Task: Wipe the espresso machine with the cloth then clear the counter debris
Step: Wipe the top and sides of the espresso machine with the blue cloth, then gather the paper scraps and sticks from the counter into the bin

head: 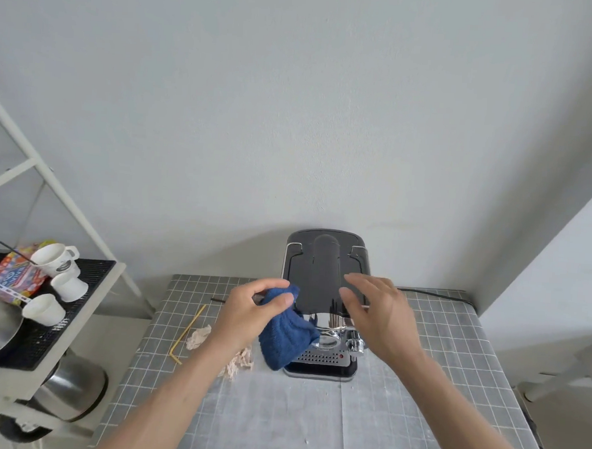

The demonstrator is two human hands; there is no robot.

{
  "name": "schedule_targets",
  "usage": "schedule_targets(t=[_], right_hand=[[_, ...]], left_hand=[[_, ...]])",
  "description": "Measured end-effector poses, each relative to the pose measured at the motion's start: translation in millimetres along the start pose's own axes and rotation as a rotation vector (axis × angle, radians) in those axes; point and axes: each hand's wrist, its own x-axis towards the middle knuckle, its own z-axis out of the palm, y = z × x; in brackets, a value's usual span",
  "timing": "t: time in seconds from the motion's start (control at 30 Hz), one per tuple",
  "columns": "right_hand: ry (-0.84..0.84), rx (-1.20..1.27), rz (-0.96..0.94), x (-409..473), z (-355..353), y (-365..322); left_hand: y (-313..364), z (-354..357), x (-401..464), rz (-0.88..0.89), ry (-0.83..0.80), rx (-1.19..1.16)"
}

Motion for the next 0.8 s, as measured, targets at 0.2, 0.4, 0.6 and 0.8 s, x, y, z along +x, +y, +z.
schedule_targets(t=[0.2, 0.4, 0.6, 0.8], right_hand=[[-0.382, 0.358, 0.039, -5, -6, -37], [-0.463, 0.641, 0.176, -14, -31, -39], [-0.470, 0.642, 0.256, -43, -36, -28], [-0.552, 0.701, 0.391, -94, -15, -9]], left_hand=[[28, 13, 5, -0.048, -0.142, -0.339], [30, 14, -1, -0.064, -0.042, -0.324], [18, 18, -38, -0.070, -0.013, -0.016], [-33, 37, -81, -0.252, -0.027, -0.097]])
